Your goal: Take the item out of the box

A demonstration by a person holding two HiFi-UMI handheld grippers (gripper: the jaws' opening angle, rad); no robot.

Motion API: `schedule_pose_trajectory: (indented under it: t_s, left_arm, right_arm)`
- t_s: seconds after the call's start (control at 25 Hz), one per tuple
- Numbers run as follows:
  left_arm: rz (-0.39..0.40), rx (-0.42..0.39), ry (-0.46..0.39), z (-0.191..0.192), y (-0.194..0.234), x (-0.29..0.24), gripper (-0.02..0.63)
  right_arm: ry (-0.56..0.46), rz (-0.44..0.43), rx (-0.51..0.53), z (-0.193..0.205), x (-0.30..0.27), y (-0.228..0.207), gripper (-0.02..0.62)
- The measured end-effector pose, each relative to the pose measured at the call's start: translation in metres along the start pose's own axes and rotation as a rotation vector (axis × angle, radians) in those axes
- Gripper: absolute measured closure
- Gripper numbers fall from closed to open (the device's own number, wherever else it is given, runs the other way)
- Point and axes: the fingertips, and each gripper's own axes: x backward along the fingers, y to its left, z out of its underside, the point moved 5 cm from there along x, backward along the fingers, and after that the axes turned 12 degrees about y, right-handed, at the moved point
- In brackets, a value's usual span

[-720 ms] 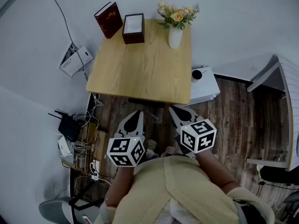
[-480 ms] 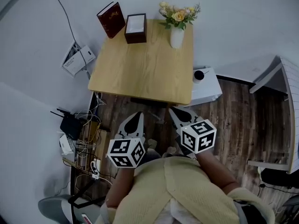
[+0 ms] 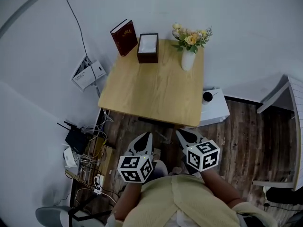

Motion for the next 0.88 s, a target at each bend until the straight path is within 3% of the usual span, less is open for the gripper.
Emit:
schedule_pose_trajectory:
  t_s: [0.44,0.88]
  left_arm:
    - [0.06,0.021,0.017,-0.027,0.037,-0.038,0.584]
    - [0.083,0.007,0.046,-0.067,0.086,-0.077,0.584]
  right_arm:
    - [0.053,0.05,0.007,-0.032,-0.037,-0.006,0.566]
    - [0.04,0.095,-0.033,-0.076,-0.085,-0.021,0.566]
